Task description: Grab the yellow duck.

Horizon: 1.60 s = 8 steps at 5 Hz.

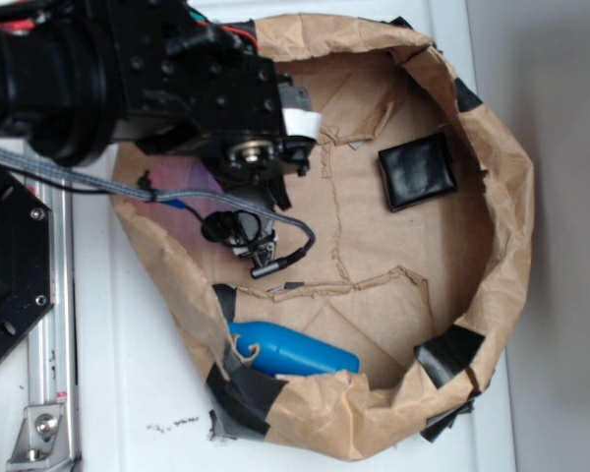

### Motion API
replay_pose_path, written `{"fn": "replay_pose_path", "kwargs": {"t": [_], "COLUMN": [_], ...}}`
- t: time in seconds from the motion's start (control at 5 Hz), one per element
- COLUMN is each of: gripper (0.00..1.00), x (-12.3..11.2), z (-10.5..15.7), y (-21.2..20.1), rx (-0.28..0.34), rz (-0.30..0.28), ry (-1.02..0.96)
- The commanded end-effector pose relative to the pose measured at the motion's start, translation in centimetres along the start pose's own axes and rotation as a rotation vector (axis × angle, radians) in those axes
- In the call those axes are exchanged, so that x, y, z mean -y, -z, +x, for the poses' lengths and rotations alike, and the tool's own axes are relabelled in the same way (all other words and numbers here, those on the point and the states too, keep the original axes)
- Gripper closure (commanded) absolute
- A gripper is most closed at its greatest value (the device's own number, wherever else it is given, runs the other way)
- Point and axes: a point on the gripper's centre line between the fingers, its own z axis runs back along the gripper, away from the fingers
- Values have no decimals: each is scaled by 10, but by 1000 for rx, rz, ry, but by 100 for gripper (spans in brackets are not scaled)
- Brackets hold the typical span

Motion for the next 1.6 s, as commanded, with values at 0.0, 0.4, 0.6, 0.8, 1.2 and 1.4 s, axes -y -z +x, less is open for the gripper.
{"fn": "replay_pose_path", "kwargs": {"t": [0.0, 0.4, 0.6, 0.8, 1.2, 1.4], "gripper": [0, 0, 0, 0, 1, 100], "x": [-17, -12, -8, -5, 0, -1], "z": [11, 14, 15, 14, 12, 11], "y": [-3, -1, 6, 13, 14, 13], "rx": [42, 47, 33, 13, 10, 17], "rz": [13, 0, 6, 9, 14, 11], "ry": [-50, -33, -23, -15, 2, -11]}}
